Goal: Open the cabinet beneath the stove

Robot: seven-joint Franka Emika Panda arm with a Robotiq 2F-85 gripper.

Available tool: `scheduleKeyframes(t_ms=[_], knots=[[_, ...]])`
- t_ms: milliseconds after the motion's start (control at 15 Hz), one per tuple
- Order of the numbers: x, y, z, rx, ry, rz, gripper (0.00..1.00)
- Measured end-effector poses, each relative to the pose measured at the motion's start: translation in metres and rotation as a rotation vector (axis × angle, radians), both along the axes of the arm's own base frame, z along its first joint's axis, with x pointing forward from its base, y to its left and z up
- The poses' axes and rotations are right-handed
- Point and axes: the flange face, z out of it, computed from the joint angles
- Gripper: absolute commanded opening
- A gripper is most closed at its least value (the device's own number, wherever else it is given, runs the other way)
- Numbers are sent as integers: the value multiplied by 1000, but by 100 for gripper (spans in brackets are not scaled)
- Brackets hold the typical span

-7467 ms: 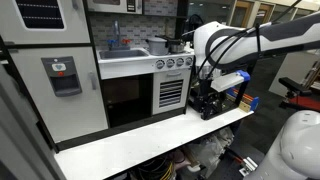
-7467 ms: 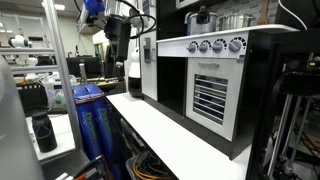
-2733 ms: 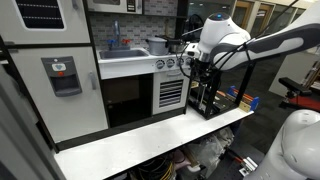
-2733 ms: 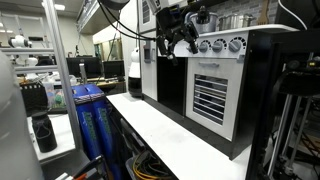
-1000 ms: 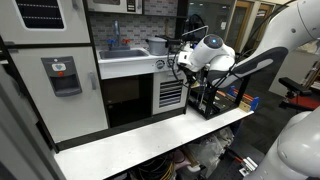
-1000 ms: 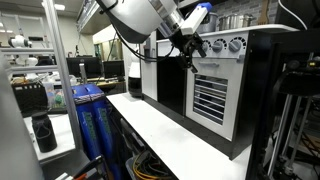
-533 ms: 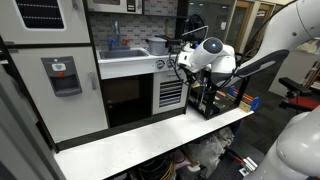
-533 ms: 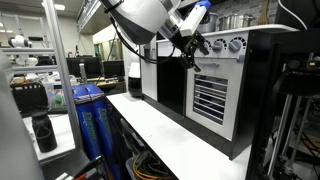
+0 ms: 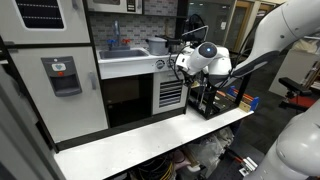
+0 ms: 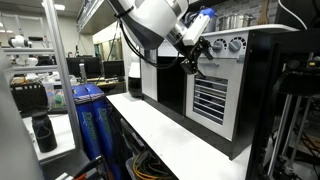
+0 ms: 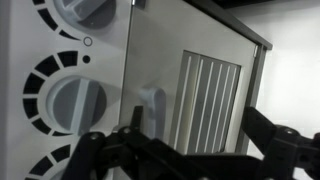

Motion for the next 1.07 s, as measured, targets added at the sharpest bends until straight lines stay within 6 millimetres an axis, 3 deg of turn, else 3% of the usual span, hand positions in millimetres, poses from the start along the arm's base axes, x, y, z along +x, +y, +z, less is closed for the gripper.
scheduleKeyframes(t_ms=[733,1067], knots=[[24,11,-20,90,2,29,100],[28,22,-17,178,-1,12,100]])
